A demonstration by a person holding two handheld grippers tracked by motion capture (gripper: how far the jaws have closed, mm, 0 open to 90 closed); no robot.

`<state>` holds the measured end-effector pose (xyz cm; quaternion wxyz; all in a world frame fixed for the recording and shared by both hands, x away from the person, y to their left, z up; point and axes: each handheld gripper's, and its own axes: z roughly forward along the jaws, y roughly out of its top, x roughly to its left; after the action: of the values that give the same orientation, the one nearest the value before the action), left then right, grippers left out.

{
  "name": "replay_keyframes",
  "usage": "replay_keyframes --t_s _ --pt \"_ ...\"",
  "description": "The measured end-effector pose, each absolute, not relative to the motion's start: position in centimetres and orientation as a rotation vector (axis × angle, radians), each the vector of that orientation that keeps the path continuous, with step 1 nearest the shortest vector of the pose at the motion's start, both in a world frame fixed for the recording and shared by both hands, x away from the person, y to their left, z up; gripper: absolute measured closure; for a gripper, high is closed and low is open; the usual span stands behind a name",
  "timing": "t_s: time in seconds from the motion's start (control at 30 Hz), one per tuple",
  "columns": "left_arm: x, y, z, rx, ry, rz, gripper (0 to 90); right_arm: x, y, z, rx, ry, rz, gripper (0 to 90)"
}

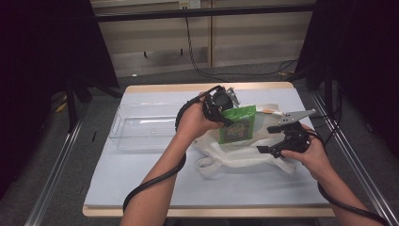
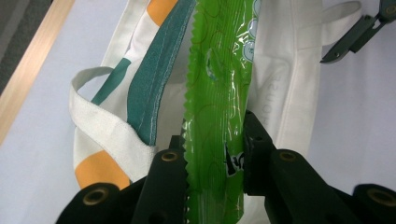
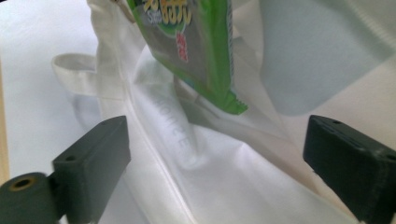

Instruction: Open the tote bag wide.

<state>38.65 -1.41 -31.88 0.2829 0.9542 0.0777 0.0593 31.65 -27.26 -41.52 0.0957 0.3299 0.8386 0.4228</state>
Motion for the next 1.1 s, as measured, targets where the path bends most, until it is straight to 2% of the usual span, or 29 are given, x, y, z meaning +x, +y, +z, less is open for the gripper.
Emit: replay_keyframes --t_s 0.6,1.1 --pt "38.7 -1.1 -30.6 2.551 0.196 0.072 76.2 31.1 -27.6 -42.1 0.981 2.507 1.261 1.7" --pt "38.7 -0.4 -29.1 2.555 0.192 0.065 76.6 30.9 -27.4 -42.6 0.972 2.535 1.258 0.9"
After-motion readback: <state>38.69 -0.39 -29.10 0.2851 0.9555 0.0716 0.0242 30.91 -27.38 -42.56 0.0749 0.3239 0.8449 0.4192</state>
